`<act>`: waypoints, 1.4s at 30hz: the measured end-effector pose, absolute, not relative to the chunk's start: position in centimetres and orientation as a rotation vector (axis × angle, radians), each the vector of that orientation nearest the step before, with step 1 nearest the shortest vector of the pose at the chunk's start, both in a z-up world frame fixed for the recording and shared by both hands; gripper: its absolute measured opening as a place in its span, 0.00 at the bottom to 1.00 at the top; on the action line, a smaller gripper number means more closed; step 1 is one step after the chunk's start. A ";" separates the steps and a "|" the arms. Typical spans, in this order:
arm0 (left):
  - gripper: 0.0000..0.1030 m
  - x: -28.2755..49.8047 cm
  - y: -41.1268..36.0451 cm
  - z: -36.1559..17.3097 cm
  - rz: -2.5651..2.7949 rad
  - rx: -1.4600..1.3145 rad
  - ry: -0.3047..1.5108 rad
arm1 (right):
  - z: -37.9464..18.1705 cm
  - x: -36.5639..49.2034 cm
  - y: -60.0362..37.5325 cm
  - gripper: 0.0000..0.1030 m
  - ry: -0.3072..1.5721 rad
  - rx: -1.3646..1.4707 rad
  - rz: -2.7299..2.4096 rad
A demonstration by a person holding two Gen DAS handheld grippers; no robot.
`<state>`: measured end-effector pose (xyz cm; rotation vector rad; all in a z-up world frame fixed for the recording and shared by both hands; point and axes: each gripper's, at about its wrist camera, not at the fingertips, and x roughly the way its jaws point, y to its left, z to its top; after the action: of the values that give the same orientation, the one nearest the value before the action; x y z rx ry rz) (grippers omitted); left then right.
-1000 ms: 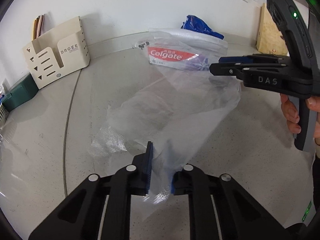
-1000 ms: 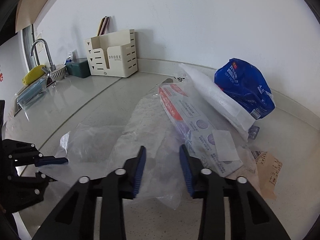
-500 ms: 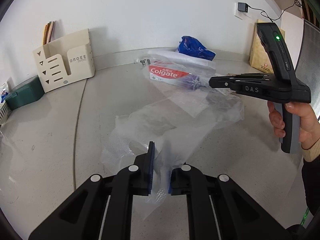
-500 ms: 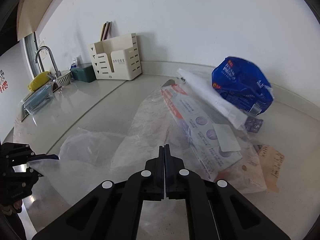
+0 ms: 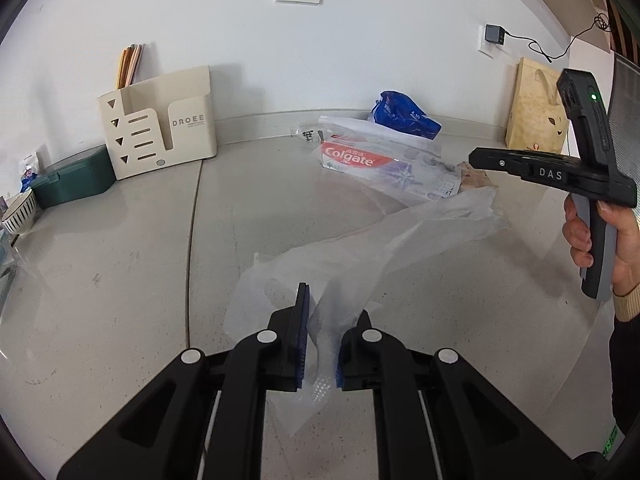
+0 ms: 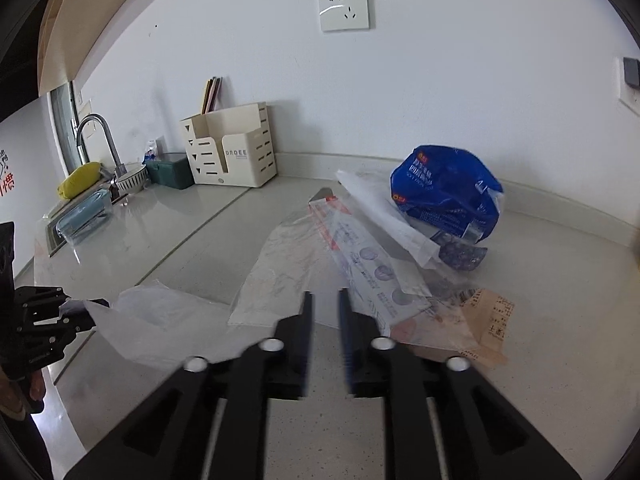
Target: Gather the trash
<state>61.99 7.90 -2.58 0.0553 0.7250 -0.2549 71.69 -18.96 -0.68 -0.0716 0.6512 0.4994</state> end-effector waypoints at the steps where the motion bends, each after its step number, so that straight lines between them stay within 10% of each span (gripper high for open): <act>1: 0.11 61.9 7.9 -2.6 -0.256 0.055 0.726 | -0.6 71.6 -18.9 0.58 0.639 -0.068 0.497; 2: 0.11 61.9 8.0 -2.6 -0.257 0.053 0.727 | -0.5 71.4 -18.7 0.83 0.623 -0.075 0.483; 3: 0.11 61.9 8.1 -2.7 -0.259 0.053 0.729 | -0.4 71.1 -18.5 0.86 0.604 -0.093 0.471; 18: 0.11 61.8 8.5 -3.0 -0.272 0.050 0.729 | -3.7 75.2 -13.4 0.84 0.761 -0.334 0.348; 26: 0.11 61.5 9.3 -2.9 -0.279 0.026 0.715 | -6.5 76.9 -13.4 0.11 0.935 -0.288 0.389; 42: 0.11 60.3 10.8 -2.2 -0.258 -0.013 0.684 | -3.8 75.2 -16.5 0.05 0.847 -0.101 0.482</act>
<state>60.35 10.83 -2.15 -0.0133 0.6836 -0.2583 75.18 -16.50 -3.80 -0.1011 0.8467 0.4819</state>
